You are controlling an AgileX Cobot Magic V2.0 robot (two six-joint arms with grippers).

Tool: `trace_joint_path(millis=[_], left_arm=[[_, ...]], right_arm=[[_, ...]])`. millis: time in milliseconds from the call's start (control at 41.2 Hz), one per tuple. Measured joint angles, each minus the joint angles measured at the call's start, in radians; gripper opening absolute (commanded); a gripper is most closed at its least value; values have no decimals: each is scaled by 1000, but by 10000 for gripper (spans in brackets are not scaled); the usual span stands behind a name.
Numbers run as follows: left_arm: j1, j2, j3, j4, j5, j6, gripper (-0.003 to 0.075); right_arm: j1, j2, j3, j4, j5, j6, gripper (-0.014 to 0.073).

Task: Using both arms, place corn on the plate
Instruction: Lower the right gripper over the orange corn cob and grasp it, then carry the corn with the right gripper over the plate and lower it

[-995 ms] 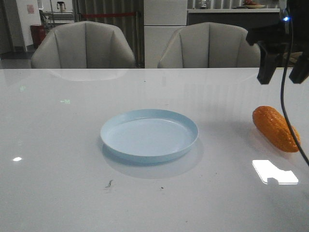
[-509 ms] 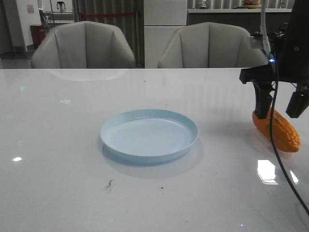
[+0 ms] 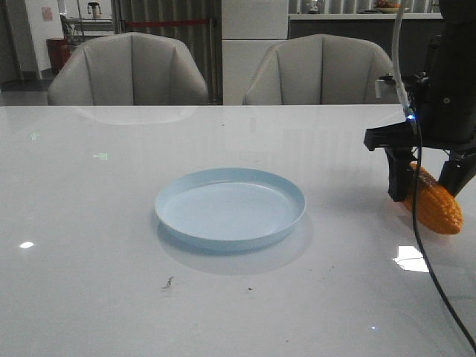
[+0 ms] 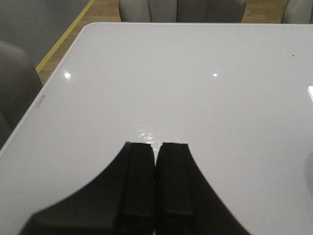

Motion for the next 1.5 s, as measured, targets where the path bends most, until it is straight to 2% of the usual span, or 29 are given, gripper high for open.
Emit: trace_joint_path(millis=[121,194,461,655,995,1237,1504], left_arm=[[0,0,0,0,0,0,88],[0,0,0,0,0,0,88],[0,0,0,0,0,0,88],[0,0,0,0,0,0,88],[0,0,0,0,0,0,88],[0,0,0,0,-1,-2,88],[0,0,0,-3,-5,-2,88]], right_arm=[[0,0,0,0,-4,0,330],[0,0,0,0,-8,0,286],[2,2,-26,-3,-8,-34,290],[41,8,-157,-8,36,-70,290],[200,8,-389,-8,100,-113,290],[333,21,-400,-8,111,-114,290],[419,120,-402,-8,111,-115,290]])
